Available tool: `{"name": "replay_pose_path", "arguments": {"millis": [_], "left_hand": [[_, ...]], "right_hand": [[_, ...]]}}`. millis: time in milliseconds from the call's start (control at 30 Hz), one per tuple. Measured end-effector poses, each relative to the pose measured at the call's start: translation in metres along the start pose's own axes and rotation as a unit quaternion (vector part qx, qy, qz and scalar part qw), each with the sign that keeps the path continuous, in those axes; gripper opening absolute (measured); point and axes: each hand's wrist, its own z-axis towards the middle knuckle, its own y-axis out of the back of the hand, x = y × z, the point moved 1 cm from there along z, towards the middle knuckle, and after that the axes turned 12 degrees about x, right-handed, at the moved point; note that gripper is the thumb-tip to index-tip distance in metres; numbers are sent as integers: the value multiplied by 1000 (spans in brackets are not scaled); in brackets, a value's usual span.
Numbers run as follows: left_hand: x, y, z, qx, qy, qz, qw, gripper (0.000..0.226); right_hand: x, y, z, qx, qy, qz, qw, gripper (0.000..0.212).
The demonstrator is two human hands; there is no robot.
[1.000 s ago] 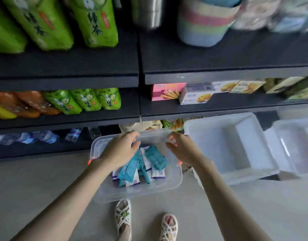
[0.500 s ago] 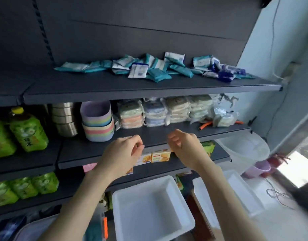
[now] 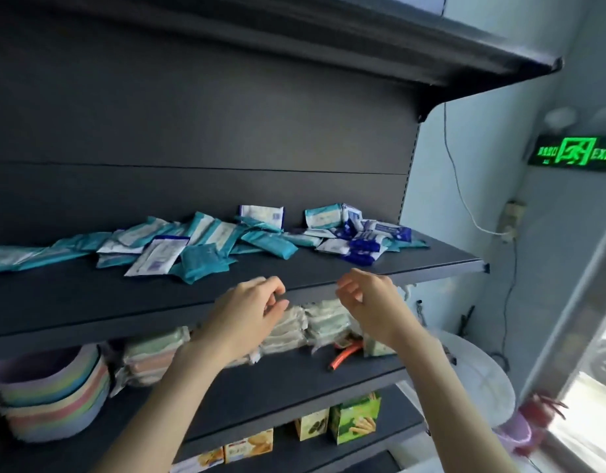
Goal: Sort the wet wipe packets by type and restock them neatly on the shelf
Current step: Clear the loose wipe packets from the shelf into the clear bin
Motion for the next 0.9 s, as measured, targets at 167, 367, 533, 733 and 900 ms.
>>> {"name": "replay_pose_path", "arguments": {"millis": [167, 367, 533, 733, 900], "left_hand": [[-8, -24, 85, -15, 6, -16, 1000, 21], [-11, -74, 177, -10, 49, -55, 997, 22], [-8, -117, 252, -53, 109, -103, 987, 30], [5, -151, 317, 27, 233, 3, 972, 46], [13, -156, 334, 45, 275, 47, 959, 52]], "right_hand": [[-60, 23, 64, -14, 9, 17, 1000, 19], [-135, 31, 141, 5, 10, 7, 1000, 21], [-190, 27, 209, 29, 8, 6, 1000, 29], [-236, 11, 266, 69, -58, -30, 996, 54], [-248, 5, 274, 49, -72, 16, 996, 49]]}}
